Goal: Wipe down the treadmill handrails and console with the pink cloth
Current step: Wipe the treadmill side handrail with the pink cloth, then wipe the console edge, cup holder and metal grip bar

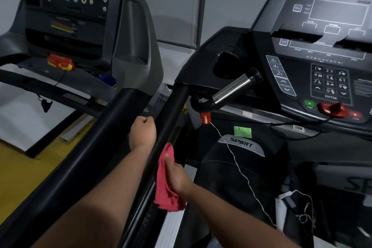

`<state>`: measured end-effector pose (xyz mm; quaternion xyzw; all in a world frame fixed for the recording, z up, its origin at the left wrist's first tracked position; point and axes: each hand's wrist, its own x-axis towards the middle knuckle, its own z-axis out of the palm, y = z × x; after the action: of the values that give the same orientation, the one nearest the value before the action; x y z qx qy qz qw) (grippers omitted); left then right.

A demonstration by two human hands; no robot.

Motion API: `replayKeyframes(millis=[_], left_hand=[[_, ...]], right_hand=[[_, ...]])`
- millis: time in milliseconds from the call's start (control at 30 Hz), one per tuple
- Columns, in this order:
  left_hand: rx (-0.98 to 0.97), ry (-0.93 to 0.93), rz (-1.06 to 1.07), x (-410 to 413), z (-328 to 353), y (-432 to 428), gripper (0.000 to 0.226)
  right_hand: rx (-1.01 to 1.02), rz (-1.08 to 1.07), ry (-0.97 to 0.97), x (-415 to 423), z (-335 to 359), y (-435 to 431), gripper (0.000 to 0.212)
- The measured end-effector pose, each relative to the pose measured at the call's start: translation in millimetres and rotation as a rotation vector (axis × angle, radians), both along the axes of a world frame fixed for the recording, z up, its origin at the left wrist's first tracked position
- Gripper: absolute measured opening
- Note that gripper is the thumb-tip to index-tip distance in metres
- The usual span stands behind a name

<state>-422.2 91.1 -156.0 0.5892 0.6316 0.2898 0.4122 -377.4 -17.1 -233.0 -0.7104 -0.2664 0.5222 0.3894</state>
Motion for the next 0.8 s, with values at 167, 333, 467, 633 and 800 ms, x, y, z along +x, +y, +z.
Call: replayKeyframes(millis=[167,333,467,633,800], left_hand=[[0.07,0.145,-0.053,4,3,-4,0.021],[0.125,0.202,-0.103,5,4,-5,0.017],[0.218,0.278,-0.173,6,4,-10,0.019],[0.331,0.386,-0.272,12,4,-13,0.036],[0.344,0.395,-0.26,16,4,-11,0.035]], right_hand=[[0.012,-0.128,-0.013,38,18,-2,0.051],[0.148,-0.155,-0.119,66,69,7,0.047],[0.249,-0.099,-0.182,81,114,0,0.037],[0.387,-0.137,-0.23,90,146,-3,0.033],[0.555,-0.227,-0.292,121,184,-4,0.027]])
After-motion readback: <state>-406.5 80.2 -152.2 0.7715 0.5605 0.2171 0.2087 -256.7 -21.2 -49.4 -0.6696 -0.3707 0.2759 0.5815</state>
